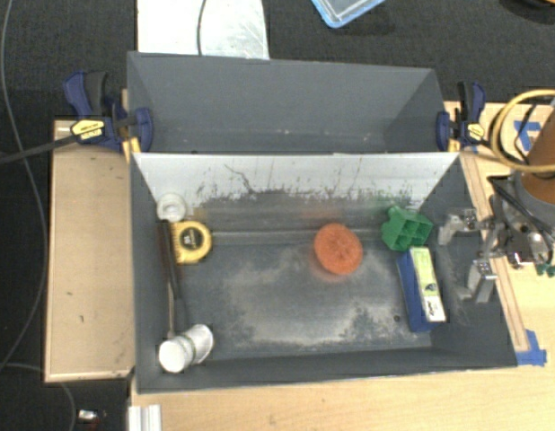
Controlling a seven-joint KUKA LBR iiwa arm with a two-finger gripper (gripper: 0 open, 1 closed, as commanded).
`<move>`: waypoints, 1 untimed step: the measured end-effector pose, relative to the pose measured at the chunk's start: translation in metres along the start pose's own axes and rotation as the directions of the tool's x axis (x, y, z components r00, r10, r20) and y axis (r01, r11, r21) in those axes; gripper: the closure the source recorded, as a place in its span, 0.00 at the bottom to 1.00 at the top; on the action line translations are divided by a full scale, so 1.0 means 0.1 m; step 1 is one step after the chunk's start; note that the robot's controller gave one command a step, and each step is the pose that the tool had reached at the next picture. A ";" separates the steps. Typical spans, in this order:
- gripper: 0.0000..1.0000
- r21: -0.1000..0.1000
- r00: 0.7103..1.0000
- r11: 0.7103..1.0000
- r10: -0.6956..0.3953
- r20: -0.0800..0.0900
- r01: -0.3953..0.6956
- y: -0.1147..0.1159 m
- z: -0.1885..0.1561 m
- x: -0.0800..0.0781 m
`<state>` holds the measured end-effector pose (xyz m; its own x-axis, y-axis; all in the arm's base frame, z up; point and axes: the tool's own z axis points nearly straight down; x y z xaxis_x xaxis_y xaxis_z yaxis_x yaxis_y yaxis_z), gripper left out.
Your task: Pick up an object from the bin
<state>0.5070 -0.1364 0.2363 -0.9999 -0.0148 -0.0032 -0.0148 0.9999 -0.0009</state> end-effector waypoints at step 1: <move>0.00 0.000 1.000 1.000 -0.001 0.000 0.001 0.00 0.00 0.00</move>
Offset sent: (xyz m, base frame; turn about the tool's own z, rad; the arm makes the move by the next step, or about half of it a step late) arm -0.0245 0.0405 -0.0321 -0.1611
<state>0.5070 -0.1363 0.2363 -0.9999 -0.0157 -0.0032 -0.0157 0.9999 -0.0008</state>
